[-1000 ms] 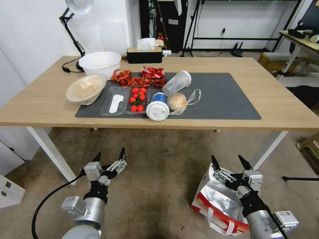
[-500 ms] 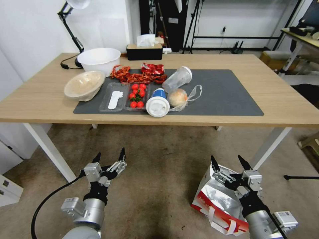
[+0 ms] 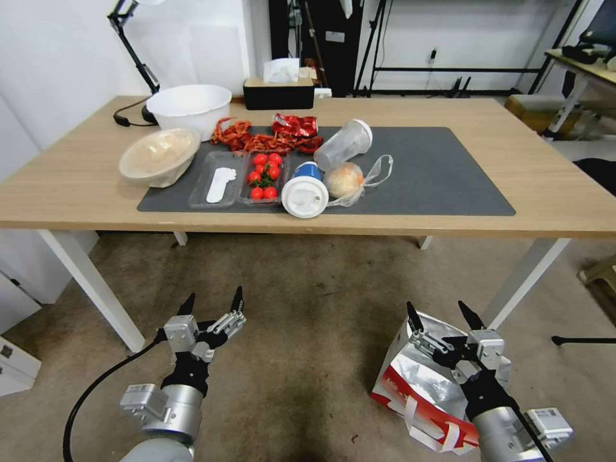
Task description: Pick up the food delivery bag from the floor and place it on the table.
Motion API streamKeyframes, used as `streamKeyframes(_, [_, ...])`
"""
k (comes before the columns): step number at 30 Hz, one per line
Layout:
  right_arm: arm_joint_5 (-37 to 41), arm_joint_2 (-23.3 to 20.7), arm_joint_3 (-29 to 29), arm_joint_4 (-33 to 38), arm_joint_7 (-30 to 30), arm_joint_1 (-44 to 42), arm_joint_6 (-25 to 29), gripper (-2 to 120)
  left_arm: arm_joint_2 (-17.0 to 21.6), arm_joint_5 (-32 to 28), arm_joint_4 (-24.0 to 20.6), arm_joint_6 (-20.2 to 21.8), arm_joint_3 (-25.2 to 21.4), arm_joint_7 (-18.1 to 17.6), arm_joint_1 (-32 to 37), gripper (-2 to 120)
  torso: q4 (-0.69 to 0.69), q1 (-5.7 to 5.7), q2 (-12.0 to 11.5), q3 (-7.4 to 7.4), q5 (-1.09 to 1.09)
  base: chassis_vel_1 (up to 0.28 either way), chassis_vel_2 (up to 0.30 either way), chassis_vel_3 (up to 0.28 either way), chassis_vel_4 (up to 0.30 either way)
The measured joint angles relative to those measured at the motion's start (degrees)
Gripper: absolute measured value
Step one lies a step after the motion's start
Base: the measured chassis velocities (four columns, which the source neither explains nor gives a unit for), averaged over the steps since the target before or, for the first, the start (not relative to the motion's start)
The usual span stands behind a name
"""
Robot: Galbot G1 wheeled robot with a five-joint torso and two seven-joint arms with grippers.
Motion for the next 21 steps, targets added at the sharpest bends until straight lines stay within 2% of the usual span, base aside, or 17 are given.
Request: streamKeyframes(21, [-1.2, 0.0, -0.7, -0.9, -0.1, 0.2, 0.6, 100, 1.6, 0.0, 1.7, -0.1, -0.6, 0.9, -0.6, 100, 0.0, -1.78, -4.8, -3.03, 0.0, 0.0, 0.0, 0.0, 0.0])
